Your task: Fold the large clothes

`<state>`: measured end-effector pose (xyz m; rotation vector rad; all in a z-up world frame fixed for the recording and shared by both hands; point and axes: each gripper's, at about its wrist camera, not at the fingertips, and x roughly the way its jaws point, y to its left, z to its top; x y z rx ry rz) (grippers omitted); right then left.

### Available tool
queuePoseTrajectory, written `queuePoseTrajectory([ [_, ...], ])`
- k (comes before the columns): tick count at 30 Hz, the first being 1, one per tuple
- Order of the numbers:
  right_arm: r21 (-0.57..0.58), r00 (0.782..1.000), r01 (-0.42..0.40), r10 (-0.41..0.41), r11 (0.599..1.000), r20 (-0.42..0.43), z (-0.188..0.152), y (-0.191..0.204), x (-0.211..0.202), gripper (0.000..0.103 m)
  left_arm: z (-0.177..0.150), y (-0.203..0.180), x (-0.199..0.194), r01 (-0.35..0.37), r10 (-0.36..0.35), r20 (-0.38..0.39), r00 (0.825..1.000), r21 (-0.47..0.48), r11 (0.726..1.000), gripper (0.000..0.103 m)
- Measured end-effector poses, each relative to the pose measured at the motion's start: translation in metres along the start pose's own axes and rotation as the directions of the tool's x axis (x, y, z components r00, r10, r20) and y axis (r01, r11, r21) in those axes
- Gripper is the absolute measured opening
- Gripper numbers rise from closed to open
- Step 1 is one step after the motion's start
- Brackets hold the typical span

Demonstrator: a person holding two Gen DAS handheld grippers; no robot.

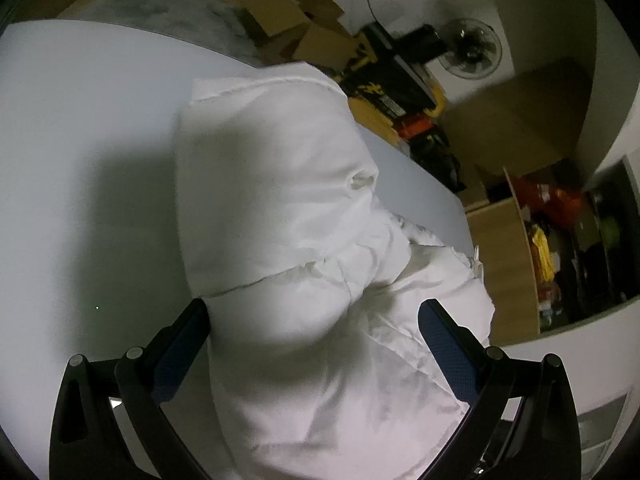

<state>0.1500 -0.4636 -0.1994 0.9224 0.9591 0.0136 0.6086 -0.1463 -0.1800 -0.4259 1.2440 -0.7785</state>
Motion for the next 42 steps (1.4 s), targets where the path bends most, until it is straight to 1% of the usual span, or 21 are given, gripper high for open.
queuePoseTrajectory([
  [1, -0.003, 1.000, -0.004, 0.004, 1.000, 0.002, 0.003, 0.001, 0.002, 0.101, 0.000, 0.000, 0.003, -0.005, 0.005, -0.004, 1.000, 0.011, 1.000, 0.103],
  [3, 0.000, 1.000, -0.010, 0.010, 1.000, 0.007, 0.007, 0.005, 0.009, 0.101, -0.004, 0.004, 0.011, -0.046, 0.047, -0.019, 0.999, 0.051, 0.998, 0.103],
  [4, 0.000, 1.000, -0.011, 0.011, 1.000, 0.007, 0.010, 0.005, 0.012, 0.101, -0.004, 0.004, 0.018, -0.050, 0.051, -0.023, 0.998, 0.057, 0.997, 0.103],
  [5, -0.003, 1.000, -0.008, 0.008, 1.000, 0.005, 0.011, 0.009, 0.016, 0.102, -0.004, 0.004, 0.018, -0.045, 0.046, -0.004, 0.999, 0.069, 0.997, 0.103],
  [9, -0.023, 0.999, 0.026, -0.026, 0.999, 0.020, 0.015, 0.019, 0.024, 0.103, 0.000, 0.005, 0.023, -0.028, 0.028, -0.001, 1.000, 0.055, 0.998, 0.103],
  [12, -0.042, 0.999, 0.045, -0.044, 0.998, 0.028, 0.014, 0.026, 0.027, 0.102, -0.001, 0.001, 0.026, -0.056, 0.056, -0.013, 0.998, 0.056, 0.997, 0.102],
  [14, -0.051, 0.998, 0.052, -0.051, 0.997, 0.032, 0.014, 0.031, 0.029, 0.099, -0.003, -0.001, 0.028, -0.067, 0.067, -0.009, 0.998, 0.036, 0.997, 0.101],
  [15, -0.053, 0.998, 0.053, -0.051, 0.997, 0.030, 0.014, 0.031, 0.029, 0.095, -0.003, -0.004, 0.030, -0.082, 0.083, -0.011, 0.997, 0.037, 0.996, 0.098],
  [16, -0.046, 0.999, 0.048, -0.046, 0.998, 0.027, 0.014, 0.030, 0.029, 0.088, -0.005, -0.008, 0.029, -0.095, 0.095, -0.007, 0.995, 0.044, 0.995, 0.095],
  [18, -0.045, 0.999, 0.035, -0.034, 0.998, 0.028, 0.008, 0.026, 0.025, 0.076, -0.008, -0.018, 0.025, -0.140, 0.140, 0.014, 0.990, 0.077, 0.987, 0.082],
  [20, -0.052, 0.999, 0.020, -0.018, 0.998, 0.039, 0.006, 0.028, 0.022, 0.058, -0.011, -0.027, 0.020, -0.155, 0.153, 0.025, 0.988, 0.108, 0.982, 0.058],
  [21, -0.058, 0.999, 0.017, -0.014, 0.998, 0.048, 0.006, 0.031, 0.020, 0.054, -0.013, -0.033, 0.018, -0.163, 0.161, 0.026, 0.987, 0.128, 0.978, 0.047],
  [22, -0.068, 0.998, 0.020, -0.016, 0.997, 0.055, 0.005, 0.035, 0.019, 0.046, -0.014, -0.040, 0.017, -0.182, 0.179, 0.031, 0.983, 0.157, 0.971, 0.043],
  [23, -0.079, 0.998, 0.024, -0.019, 0.997, 0.066, 0.004, 0.037, 0.019, 0.041, -0.017, -0.047, 0.015, -0.207, 0.202, 0.046, 0.978, 0.184, 0.961, 0.037],
  [26, -0.091, 0.996, 0.022, -0.014, 0.996, 0.089, 0.003, 0.042, 0.021, 0.034, -0.023, -0.063, 0.004, -0.259, 0.242, 0.098, 0.965, 0.242, 0.935, 0.027],
  [28, -0.104, 0.995, 0.010, 0.001, 0.995, 0.103, 0.002, 0.046, 0.019, 0.031, -0.028, -0.072, -0.009, -0.276, 0.251, 0.127, 0.960, 0.264, 0.924, 0.024],
  [32, -0.147, 0.992, -0.006, 0.025, 0.989, 0.125, -0.006, 0.057, 0.011, 0.030, -0.034, -0.087, -0.040, -0.283, 0.249, 0.155, 0.956, 0.270, 0.920, 0.023],
  [35, -0.182, 0.991, -0.031, 0.053, 0.983, 0.120, -0.013, 0.063, 0.002, 0.030, -0.044, -0.098, -0.067, -0.319, 0.273, 0.190, 0.943, 0.286, 0.903, 0.023],
  [39, -0.235, 0.992, -0.052, 0.078, 0.971, 0.101, -0.031, 0.072, 0.000, 0.030, -0.071, -0.091, -0.104, -0.351, 0.297, 0.216, 0.930, 0.286, 0.891, 0.023],
  [40, -0.244, 0.993, -0.058, 0.082, 0.968, 0.091, -0.036, 0.073, 0.004, 0.030, -0.074, -0.091, -0.108, -0.356, 0.301, 0.219, 0.928, 0.283, 0.891, 0.023],
  [42, -0.251, 0.994, -0.067, 0.087, 0.966, 0.071, -0.041, 0.070, 0.007, 0.030, -0.092, -0.079, -0.120, -0.368, 0.315, 0.217, 0.924, 0.274, 0.889, 0.023],
])
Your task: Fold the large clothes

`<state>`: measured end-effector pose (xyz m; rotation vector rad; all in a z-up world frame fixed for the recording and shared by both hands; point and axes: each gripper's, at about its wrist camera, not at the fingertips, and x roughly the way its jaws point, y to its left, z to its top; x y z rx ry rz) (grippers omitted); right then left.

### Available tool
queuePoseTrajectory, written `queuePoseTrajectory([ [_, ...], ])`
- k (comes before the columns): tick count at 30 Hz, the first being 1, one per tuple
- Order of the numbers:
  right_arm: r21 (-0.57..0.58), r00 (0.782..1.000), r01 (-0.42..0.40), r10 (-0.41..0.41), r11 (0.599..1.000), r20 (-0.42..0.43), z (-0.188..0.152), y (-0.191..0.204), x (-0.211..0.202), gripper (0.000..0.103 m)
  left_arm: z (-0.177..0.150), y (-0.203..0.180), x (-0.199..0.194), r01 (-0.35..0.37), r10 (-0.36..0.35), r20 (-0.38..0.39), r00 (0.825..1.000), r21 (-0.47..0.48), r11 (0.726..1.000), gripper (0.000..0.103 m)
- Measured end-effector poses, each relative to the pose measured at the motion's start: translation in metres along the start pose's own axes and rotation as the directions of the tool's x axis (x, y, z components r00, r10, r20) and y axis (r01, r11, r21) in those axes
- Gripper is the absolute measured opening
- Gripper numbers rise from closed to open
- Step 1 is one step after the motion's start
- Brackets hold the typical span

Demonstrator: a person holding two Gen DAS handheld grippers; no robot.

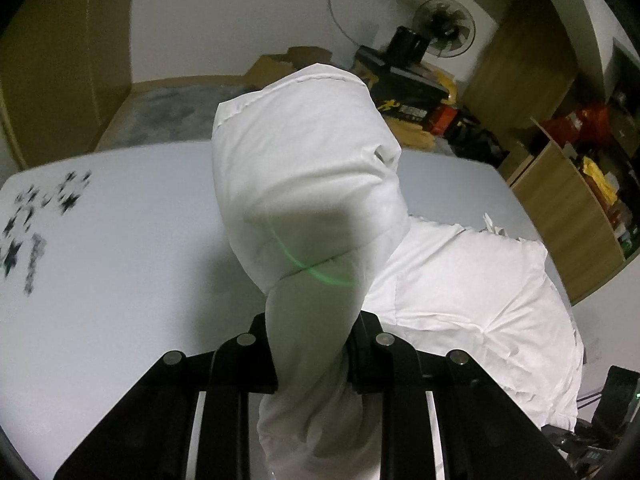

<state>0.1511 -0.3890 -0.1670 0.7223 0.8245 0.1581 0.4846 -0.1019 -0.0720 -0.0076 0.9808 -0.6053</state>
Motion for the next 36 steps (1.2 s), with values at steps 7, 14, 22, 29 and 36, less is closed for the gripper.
queuePoseTrajectory([
  [7, -0.030, 0.996, -0.011, 0.008, 0.999, -0.090, -0.019, 0.007, 0.002, 0.030, -0.071, 0.038, -0.010, -0.016, 0.015, -0.047, 0.999, -0.032, 0.999, 0.023],
  [14, -0.027, 0.995, 0.089, -0.090, 0.996, -0.050, -0.005, 0.006, 0.010, 0.064, -0.100, 0.039, -0.001, -0.096, 0.096, 0.013, 0.995, 0.000, 0.995, 0.040],
  [22, -0.243, 0.917, 0.317, -0.231, 0.917, 0.326, 0.007, 0.077, -0.079, 0.103, -0.134, -0.013, -0.126, -0.396, 0.362, 0.382, 0.850, 0.011, 0.918, 0.096],
  [29, -0.395, 0.869, 0.434, -0.260, 0.810, 0.421, -0.035, 0.127, -0.123, 0.103, -0.259, -0.093, -0.264, -0.502, 0.501, 0.544, 0.673, -0.160, 0.850, 0.103],
  [36, -0.418, 0.881, 0.422, -0.255, 0.804, 0.398, -0.096, 0.140, -0.135, 0.103, -0.362, -0.117, -0.271, -0.437, 0.486, 0.383, 0.786, -0.211, 0.874, 0.103],
])
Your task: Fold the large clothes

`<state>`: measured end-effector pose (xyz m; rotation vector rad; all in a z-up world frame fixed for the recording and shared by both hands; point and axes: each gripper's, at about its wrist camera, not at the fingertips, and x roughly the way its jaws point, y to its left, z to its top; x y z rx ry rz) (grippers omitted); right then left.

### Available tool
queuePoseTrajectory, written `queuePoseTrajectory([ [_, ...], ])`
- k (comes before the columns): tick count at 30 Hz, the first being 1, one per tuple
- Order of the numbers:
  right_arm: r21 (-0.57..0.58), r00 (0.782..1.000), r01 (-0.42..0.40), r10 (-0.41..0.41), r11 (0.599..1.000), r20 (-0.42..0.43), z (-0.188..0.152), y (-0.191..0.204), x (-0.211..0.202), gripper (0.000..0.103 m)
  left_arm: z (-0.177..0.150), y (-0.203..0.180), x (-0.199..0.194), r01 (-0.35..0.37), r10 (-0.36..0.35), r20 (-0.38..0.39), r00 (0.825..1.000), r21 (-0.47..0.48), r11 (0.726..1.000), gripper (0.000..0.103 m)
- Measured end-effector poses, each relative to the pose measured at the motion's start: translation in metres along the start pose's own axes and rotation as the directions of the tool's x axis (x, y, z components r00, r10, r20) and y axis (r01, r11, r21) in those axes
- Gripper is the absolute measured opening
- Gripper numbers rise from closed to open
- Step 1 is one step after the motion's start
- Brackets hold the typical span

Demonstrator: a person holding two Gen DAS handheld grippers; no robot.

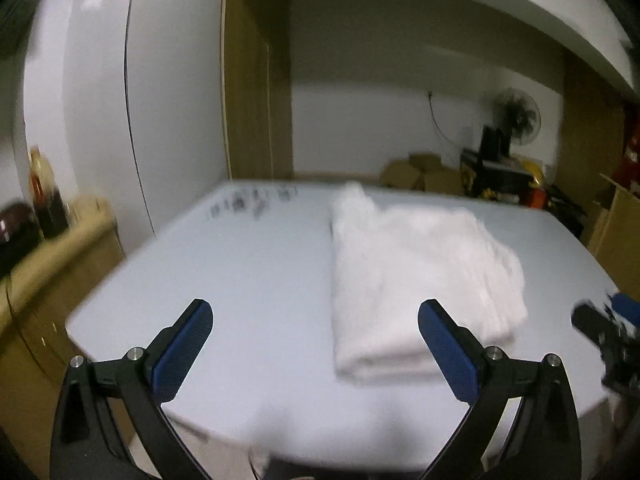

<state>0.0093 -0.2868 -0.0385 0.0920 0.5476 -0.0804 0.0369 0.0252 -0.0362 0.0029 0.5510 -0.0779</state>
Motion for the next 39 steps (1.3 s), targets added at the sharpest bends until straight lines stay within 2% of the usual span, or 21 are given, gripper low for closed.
queuePoseTrajectory([
  [4, -0.021, 0.998, -0.036, 0.036, 0.999, -0.044, -0.010, 0.009, -0.006, 0.103, -0.025, -0.008, -0.009, -0.044, 0.048, -0.044, 0.998, 0.093, 0.995, 0.103],
  [7, -0.052, 0.999, -0.022, 0.020, 0.998, -0.043, -0.014, 0.018, -0.011, 0.103, -0.026, -0.006, -0.011, -0.004, 0.007, -0.039, 0.999, 0.086, 0.996, 0.103],
  [12, -0.052, 0.998, -0.025, 0.023, 0.998, -0.052, -0.017, 0.020, -0.011, 0.103, -0.020, -0.002, -0.018, 0.050, -0.050, 0.011, 0.999, 0.072, 0.996, 0.103],
  [17, -0.056, 0.998, -0.030, 0.027, 0.998, -0.055, -0.019, 0.027, -0.012, 0.103, -0.011, -0.002, -0.016, 0.065, -0.065, 0.002, 0.998, 0.049, 0.997, 0.103],
  [25, -0.099, 0.999, 0.046, -0.047, 0.994, -0.005, -0.019, 0.039, -0.024, 0.103, -0.010, -0.002, -0.015, 0.019, -0.018, -0.022, 1.000, 0.038, 0.999, 0.103],
  [39, -0.099, 0.999, 0.039, -0.042, 0.994, -0.029, -0.021, 0.041, -0.024, 0.103, -0.015, -0.004, -0.012, 0.001, 0.001, -0.041, 0.999, 0.056, 0.998, 0.103],
])
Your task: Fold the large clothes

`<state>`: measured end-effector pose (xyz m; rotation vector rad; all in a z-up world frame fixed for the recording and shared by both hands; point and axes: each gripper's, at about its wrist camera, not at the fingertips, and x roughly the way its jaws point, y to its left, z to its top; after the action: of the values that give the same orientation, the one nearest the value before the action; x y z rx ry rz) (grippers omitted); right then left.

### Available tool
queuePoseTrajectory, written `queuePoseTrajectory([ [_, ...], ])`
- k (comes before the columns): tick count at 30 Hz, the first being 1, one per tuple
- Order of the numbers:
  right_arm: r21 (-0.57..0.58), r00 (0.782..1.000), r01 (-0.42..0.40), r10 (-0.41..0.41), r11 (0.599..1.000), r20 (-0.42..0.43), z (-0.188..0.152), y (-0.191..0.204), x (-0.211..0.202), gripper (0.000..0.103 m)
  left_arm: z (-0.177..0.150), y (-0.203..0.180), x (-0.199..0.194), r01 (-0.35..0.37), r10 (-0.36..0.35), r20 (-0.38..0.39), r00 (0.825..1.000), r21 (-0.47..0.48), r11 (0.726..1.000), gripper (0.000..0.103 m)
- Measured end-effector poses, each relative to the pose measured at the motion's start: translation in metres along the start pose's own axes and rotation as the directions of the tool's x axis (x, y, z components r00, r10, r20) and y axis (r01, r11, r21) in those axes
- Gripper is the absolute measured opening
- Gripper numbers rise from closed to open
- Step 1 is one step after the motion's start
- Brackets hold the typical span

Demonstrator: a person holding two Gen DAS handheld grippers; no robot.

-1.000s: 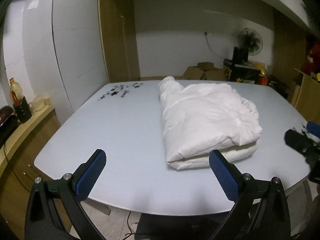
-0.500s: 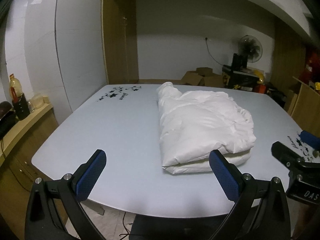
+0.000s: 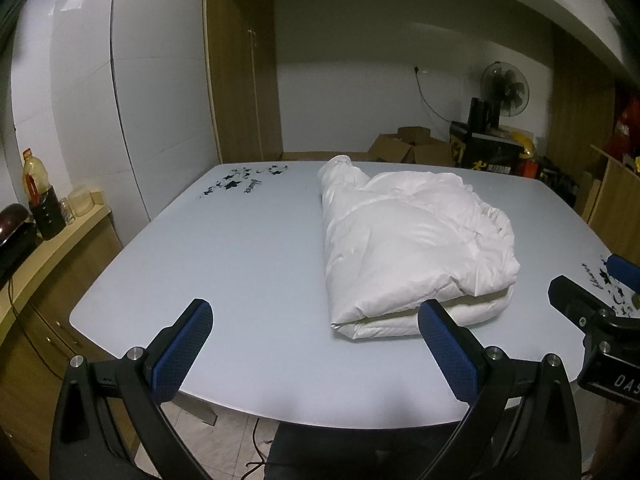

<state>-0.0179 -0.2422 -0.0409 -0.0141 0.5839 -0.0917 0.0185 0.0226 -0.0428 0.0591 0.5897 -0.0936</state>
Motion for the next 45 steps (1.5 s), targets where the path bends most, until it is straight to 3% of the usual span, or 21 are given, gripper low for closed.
queuePoseTrajectory([
  [14, -0.004, 0.999, -0.038, 0.037, 0.999, -0.017, -0.002, 0.003, -0.001, 0.103, -0.002, 0.002, 0.002, -0.006, 0.006, -0.004, 1.000, 0.001, 1.000, 0.103],
  [45, -0.027, 0.999, -0.031, 0.030, 0.999, -0.020, -0.004, 0.016, 0.001, 0.103, -0.004, 0.004, 0.002, -0.005, 0.005, -0.010, 1.000, 0.000, 1.000, 0.103],
])
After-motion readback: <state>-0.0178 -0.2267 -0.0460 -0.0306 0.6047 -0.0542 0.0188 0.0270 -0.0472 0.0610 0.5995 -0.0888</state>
